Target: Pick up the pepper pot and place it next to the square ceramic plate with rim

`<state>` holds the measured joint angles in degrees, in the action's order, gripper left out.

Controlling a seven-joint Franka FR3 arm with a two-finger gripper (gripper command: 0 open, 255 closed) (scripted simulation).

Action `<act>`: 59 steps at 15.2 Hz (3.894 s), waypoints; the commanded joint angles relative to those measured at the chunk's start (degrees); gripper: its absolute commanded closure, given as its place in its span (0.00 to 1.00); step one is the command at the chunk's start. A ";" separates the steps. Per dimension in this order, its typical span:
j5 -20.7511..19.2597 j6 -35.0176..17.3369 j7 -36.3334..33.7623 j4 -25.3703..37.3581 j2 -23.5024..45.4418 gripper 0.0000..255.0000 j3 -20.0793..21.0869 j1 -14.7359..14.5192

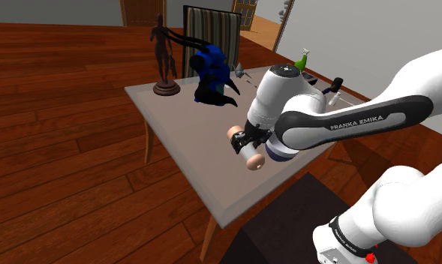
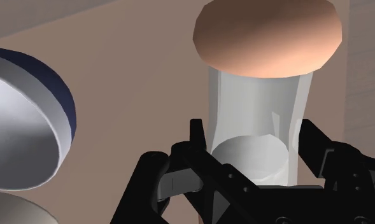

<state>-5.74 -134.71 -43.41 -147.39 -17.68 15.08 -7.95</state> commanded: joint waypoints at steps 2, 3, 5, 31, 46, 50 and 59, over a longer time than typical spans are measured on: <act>0.63 2.73 0.76 1.32 -1.46 1.00 -0.30 -0.26; 0.81 3.59 0.98 1.74 -1.92 1.00 -0.40 -0.33; 1.12 5.29 1.40 2.62 -2.77 1.00 -0.59 -0.47; -9.67 2.01 41.84 -5.58 -12.32 1.00 -32.92 16.71; -3.70 -0.28 68.86 11.24 4.44 1.00 -53.34 18.33; 3.21 0.18 78.25 17.97 11.71 1.00 -58.61 17.69; 9.45 -5.76 83.45 16.19 17.55 1.00 -59.82 17.57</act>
<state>2.90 -139.66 39.39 -130.88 -0.80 -44.66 9.61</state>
